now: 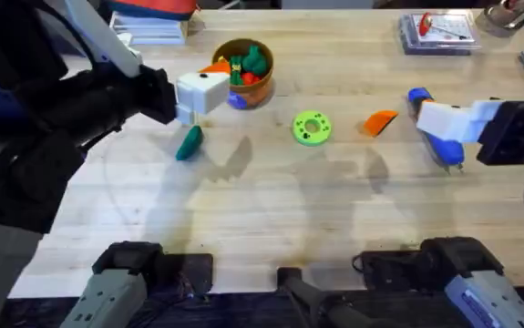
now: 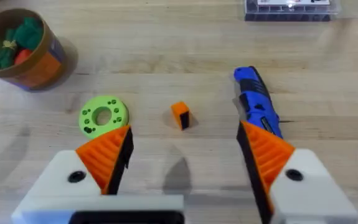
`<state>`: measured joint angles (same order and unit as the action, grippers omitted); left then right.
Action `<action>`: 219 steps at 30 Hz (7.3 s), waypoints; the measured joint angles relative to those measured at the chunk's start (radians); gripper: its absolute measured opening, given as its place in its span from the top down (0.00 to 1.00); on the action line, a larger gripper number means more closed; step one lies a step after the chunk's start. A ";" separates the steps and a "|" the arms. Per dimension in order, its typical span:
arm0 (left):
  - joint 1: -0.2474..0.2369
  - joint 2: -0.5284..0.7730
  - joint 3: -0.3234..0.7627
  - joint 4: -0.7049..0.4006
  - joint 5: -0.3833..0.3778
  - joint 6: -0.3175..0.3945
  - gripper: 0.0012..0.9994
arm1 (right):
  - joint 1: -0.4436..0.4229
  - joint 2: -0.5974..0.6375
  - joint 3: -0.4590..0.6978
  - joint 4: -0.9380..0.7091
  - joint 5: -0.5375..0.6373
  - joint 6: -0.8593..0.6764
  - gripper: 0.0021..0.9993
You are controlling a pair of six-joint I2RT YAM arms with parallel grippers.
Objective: Pick up the gripper from the table and insert it into the empty holder that is missing its gripper. Then pick up a screw, insert it into the mounting hole, and use the screwdriver to tighten it. Finally, clean up the table by picking up the vegetable and placing it into the bucket.
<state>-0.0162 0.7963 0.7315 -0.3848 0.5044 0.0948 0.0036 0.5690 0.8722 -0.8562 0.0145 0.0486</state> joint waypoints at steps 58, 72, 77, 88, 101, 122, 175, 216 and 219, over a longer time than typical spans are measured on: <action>-0.037 -0.791 -0.721 0.314 0.251 -0.103 0.01 | 0.000 0.000 0.000 -0.001 0.000 0.000 0.01; -0.109 -0.791 -0.721 0.308 0.338 -0.103 0.01 | 0.000 0.000 0.000 -0.001 0.000 0.000 0.01; -0.109 -0.791 -0.721 0.308 0.338 -0.103 0.01 | 0.000 0.000 0.000 -0.001 0.000 0.000 0.01; -0.109 -0.791 -0.721 0.309 0.338 -0.103 0.01 | 0.000 0.000 0.000 -0.001 0.000 0.000 0.01; -0.109 -0.791 -0.721 0.309 0.341 -0.251 0.01 | 0.000 0.000 0.000 -0.001 0.000 0.000 0.01; -0.109 -0.791 -0.721 0.308 0.342 -0.287 0.01 | 0.000 0.520 0.170 -0.038 -0.055 -0.132 0.01; -0.109 -0.791 -0.721 0.308 0.342 -0.287 0.01 | 0.122 0.536 -0.045 0.474 -0.698 0.197 0.99; -0.109 -0.791 -0.721 0.302 0.402 -0.301 0.01 | 0.482 1.047 -0.097 1.204 -1.254 1.044 0.99; -0.109 -0.791 -0.721 0.302 0.405 -0.305 0.01 | 0.482 1.060 -0.097 1.232 -1.264 1.058 0.99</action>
<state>-0.1257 0.0051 0.0101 -0.0830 0.9092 -0.2104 0.4858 1.6293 0.7750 0.3758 -1.2492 1.1066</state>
